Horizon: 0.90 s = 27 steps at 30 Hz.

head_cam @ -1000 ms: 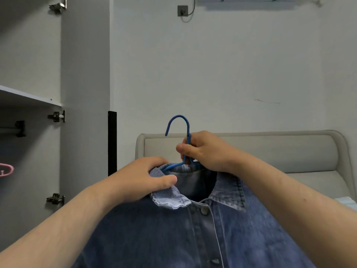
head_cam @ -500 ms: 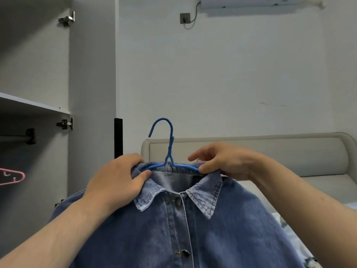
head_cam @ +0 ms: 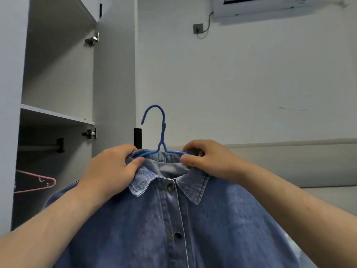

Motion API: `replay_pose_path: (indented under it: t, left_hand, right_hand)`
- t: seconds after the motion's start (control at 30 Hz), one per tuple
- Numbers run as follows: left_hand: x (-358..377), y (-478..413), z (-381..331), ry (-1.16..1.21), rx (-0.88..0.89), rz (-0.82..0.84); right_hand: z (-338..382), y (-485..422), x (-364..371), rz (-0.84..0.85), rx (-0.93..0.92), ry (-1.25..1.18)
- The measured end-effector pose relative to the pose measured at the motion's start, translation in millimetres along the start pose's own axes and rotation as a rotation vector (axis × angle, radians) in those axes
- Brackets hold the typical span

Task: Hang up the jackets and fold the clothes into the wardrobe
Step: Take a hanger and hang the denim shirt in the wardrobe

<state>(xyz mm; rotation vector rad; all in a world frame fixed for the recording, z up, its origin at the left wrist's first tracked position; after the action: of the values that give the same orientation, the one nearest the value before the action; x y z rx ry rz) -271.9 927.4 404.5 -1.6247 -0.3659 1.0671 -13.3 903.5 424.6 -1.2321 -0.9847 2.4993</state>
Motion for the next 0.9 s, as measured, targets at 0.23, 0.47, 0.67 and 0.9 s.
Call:
replay_pose_path:
  t: [0.23,0.47,0.67,0.9]
  left_hand:
    - [-38,-3,4,0.309,-0.007,0.017]
    - [-61,-7,18,0.468,-0.206,0.180]
    - [-57,-1,24,0.048,0.137,0.380]
    - [-55,-12,21,-0.487,0.371,0.670]
  right_hand:
    - [23,-14,27,-0.225,-0.169,0.115]
    - [23,-14,39,-0.314,-0.242,0.134]
    - [22,-14,43,-0.310,-0.239,0.124]
    - [13,-13,44,-0.243,-0.197,0.165]
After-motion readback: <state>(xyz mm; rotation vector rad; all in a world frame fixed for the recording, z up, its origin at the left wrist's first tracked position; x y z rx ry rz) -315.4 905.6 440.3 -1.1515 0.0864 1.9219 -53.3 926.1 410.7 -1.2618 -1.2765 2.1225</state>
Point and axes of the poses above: each hand's wrist, its own y-axis away from the middle knuckle, its own x-axis out of the palm, z = x × y, the point moved 1 cm from there along -y, towards the middle knuckle, and after that the axes turned 9 degrees about x, right-handed, at the moved point
